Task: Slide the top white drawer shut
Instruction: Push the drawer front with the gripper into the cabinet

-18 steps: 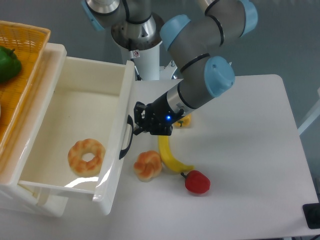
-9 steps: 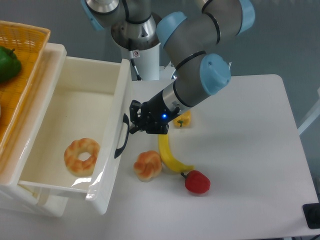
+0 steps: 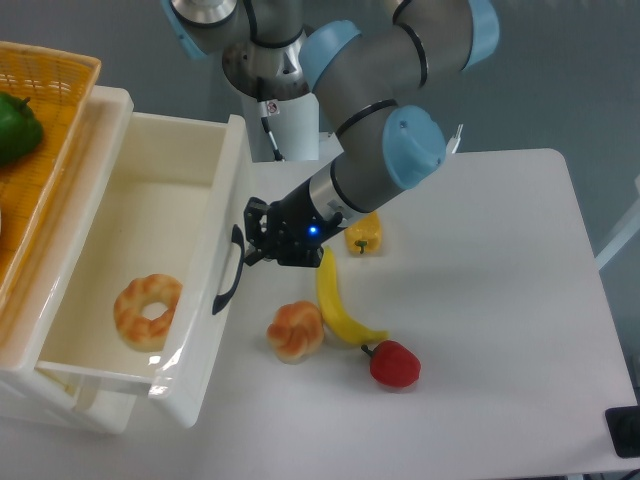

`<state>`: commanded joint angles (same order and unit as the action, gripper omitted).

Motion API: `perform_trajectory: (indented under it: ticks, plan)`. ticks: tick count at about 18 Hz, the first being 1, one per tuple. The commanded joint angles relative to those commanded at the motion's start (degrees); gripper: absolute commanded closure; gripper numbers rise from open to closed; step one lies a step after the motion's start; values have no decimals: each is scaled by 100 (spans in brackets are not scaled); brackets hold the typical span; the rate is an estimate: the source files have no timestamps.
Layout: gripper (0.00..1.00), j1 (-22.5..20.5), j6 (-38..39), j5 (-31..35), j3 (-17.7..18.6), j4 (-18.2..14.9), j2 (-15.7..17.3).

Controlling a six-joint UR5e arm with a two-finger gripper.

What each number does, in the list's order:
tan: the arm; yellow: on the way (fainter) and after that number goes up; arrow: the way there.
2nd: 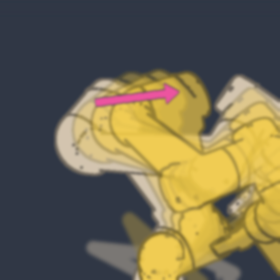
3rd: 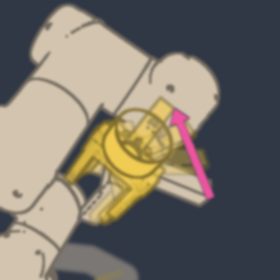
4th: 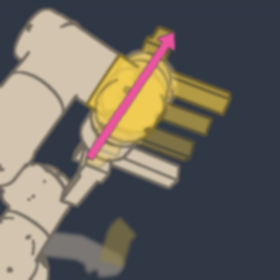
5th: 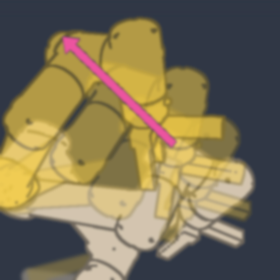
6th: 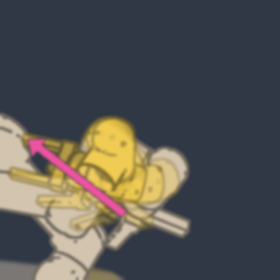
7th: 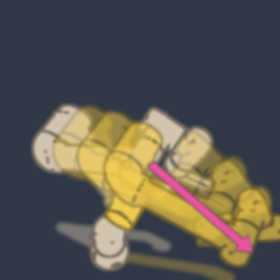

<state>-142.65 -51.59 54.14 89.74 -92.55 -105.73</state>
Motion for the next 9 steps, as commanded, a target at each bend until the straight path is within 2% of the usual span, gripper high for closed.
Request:
perform_trajectory:
  ticks: [9]
  plan:
    - [100, 246, 263, 9, 44, 0, 106]
